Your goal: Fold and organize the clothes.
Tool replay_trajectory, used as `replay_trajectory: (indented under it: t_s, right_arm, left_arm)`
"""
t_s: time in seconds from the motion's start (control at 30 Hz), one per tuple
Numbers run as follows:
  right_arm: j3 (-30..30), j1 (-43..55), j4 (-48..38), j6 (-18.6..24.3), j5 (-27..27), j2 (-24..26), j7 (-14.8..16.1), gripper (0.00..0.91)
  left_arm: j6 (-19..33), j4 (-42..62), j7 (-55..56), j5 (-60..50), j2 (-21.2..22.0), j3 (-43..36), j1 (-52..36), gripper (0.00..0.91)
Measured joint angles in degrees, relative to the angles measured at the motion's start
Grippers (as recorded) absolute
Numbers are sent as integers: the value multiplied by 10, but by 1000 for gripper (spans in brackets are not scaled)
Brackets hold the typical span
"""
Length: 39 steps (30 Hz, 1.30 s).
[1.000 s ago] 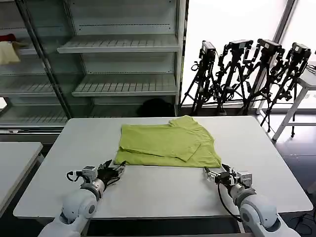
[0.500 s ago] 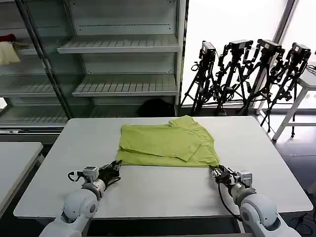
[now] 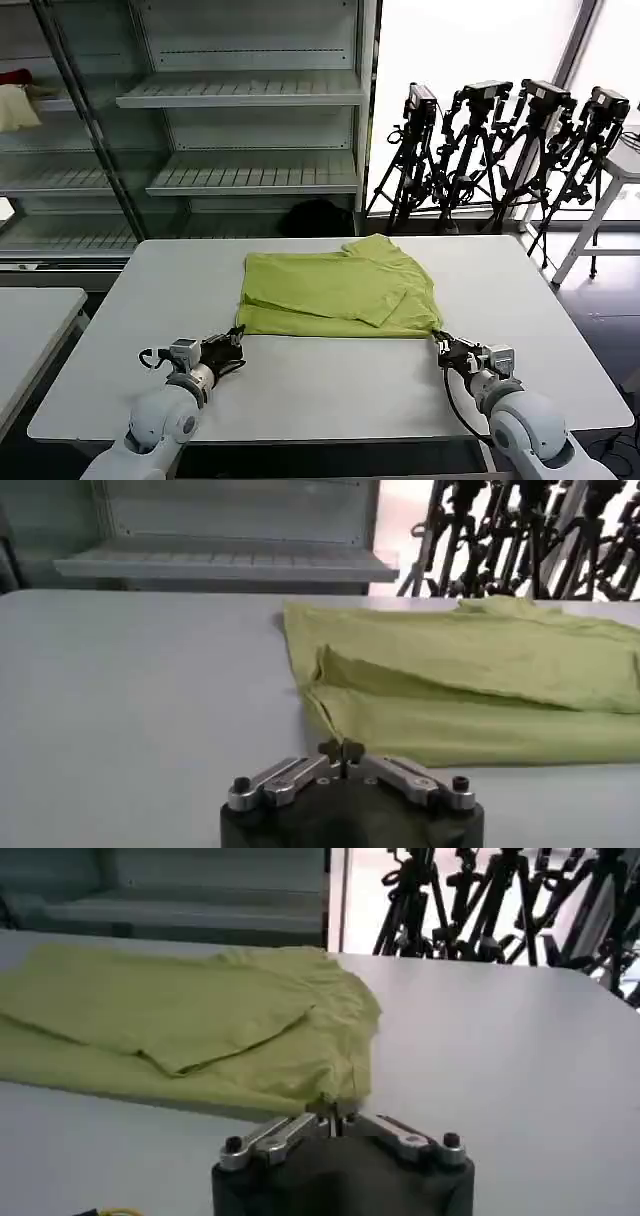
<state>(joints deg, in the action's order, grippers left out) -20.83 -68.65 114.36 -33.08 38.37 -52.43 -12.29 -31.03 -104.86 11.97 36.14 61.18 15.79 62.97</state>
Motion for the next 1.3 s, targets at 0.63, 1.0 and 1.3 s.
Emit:
replay_trajectory:
  t_s: [0.63, 1.0, 1.3]
  right_arm:
    - [-18, -47, 59, -1, 11, 48, -14, 0]
    - [-69, -173, 142, -1, 17, 70, -30, 0]
    - [-109, -287, 200, -1, 15, 60, -58, 0]
  left_arm:
    - [-17, -82, 67, 3, -30, 19, 50, 0]
    - [-20, -181, 127, -26, -30, 33, 149, 0]
    - [-20, -256, 170, -63, -13, 43, 247, 10]
